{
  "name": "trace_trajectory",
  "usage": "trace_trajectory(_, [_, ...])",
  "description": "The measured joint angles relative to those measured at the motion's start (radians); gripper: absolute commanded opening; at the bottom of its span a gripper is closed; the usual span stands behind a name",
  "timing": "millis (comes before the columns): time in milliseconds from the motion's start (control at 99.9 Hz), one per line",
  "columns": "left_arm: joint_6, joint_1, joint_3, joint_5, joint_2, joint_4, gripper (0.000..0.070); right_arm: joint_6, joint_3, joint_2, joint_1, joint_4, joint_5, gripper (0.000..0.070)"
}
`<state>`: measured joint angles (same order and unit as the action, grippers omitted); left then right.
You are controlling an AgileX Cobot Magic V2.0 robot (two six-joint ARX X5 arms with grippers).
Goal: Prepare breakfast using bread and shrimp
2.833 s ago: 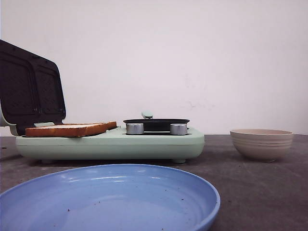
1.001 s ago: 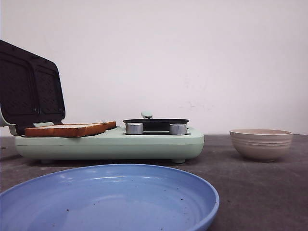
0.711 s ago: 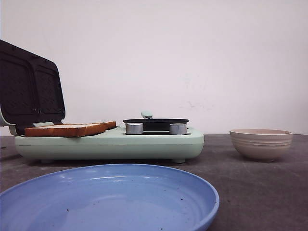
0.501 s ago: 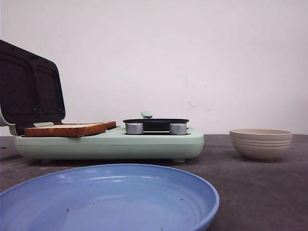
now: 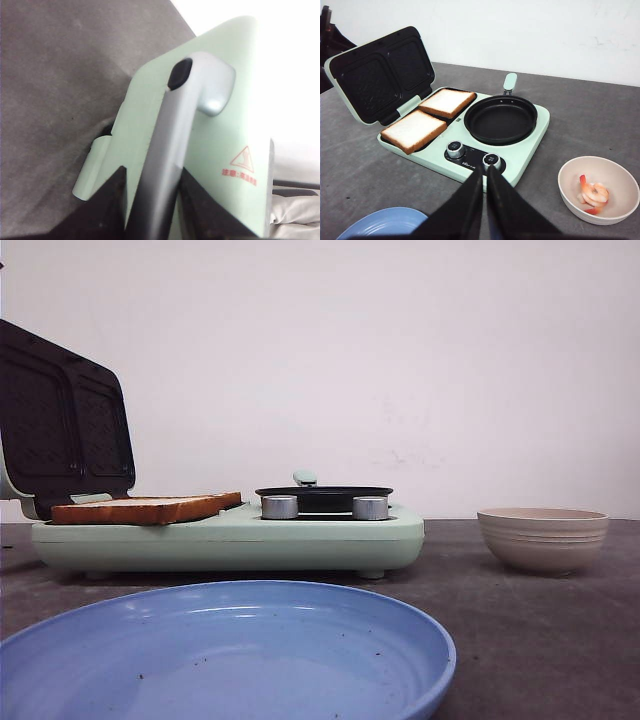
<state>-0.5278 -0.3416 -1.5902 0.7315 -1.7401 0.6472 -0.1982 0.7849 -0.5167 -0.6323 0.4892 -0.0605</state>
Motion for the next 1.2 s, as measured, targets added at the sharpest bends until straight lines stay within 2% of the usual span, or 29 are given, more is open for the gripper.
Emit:
trace_trajectory(200, [0.005,0.043,0.0,0.033,0.0,-0.051,0.0,0.009,0.0,0.0,0.0,0.0,-0.02,0.0004])
trace_trajectory(420, [-0.002,0.186,0.0,0.049,0.006,-0.099,0.0,0.014,0.0,0.0,0.0,0.0,-0.02,0.0004])
trace_trajectory(521, [-0.003,0.261,0.0,-0.01,0.006,-0.098,0.0,0.014,0.0,0.0,0.0,0.0,-0.02,0.0004])
trace_trajectory(611, [0.032,0.318,0.0,-0.085,0.006,-0.092,0.0,0.015,0.0,0.0,0.0,0.0,-0.02,0.0004])
trace_trajectory(821, [0.13,0.465,-0.002,-0.341,-0.002,-0.059,0.0,0.014,0.0,-0.001,0.0,0.0,-0.019,0.0004])
trace_trajectory(1021, [0.152,0.554,-0.002,-0.395,-0.067,-0.062,0.0003,0.014,0.0,-0.001,0.0,0.0,-0.019,0.0004])
trace_trajectory(1051, [0.153,0.564,-0.002,-0.402,-0.077,-0.062,0.003,0.015,0.0,-0.001,0.0,0.0,-0.018,0.0004])
trace_trajectory(1091, [0.153,0.573,-0.002,-0.406,-0.089,-0.062,0.01,0.014,0.0,-0.001,0.0,0.0,-0.013,0.0004])
trace_trajectory(1141, [0.162,0.58,-0.002,-0.404,-0.101,-0.064,0.0218,0.014,0.0,-0.001,0.0,0.0,-0.008,0.0004])
trace_trajectory(1201, [0.185,0.581,-0.002,-0.412,-0.11,-0.073,0.0395,0.014,0.0,-0.001,0.0,0.0,0.005,0.0004])
